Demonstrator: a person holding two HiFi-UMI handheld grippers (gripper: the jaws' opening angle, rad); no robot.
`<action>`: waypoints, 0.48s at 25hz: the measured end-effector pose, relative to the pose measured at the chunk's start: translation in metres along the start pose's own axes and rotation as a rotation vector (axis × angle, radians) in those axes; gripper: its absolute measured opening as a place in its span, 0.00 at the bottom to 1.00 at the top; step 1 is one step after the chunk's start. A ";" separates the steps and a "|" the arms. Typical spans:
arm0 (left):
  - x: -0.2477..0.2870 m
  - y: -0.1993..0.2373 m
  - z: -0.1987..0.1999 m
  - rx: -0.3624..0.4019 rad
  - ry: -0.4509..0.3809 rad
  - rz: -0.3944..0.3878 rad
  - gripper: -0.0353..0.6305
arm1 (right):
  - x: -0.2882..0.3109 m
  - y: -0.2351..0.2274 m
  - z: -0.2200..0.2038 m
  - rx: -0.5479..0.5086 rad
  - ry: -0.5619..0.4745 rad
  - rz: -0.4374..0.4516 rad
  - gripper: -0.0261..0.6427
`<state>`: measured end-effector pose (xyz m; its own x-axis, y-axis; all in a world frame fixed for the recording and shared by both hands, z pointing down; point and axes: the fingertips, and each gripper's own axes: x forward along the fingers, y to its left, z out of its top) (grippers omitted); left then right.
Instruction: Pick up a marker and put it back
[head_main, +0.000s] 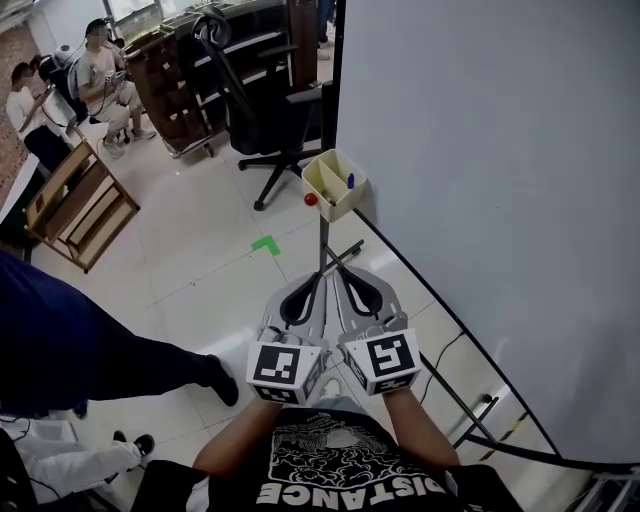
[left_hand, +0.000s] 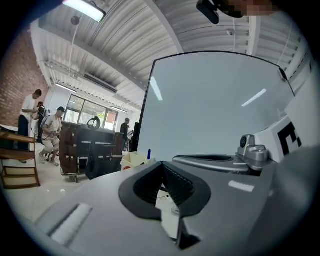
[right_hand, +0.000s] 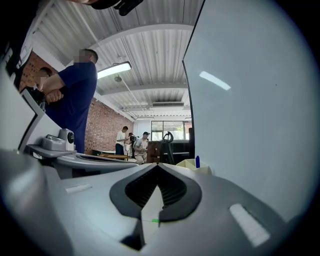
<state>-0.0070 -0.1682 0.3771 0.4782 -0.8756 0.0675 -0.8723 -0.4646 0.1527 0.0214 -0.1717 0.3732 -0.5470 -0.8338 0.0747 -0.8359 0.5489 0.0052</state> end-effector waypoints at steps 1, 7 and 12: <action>0.003 0.001 0.001 0.001 -0.003 0.003 0.06 | 0.004 -0.004 0.001 -0.002 0.000 0.004 0.04; 0.023 0.011 0.007 0.004 0.005 0.041 0.06 | 0.026 -0.024 -0.002 -0.004 0.013 0.019 0.04; 0.038 0.017 0.000 0.005 0.003 0.034 0.06 | 0.040 -0.035 -0.013 0.001 0.035 0.019 0.04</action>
<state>-0.0040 -0.2097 0.3820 0.4489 -0.8903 0.0758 -0.8884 -0.4356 0.1451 0.0294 -0.2236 0.3888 -0.5609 -0.8205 0.1098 -0.8254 0.5646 0.0027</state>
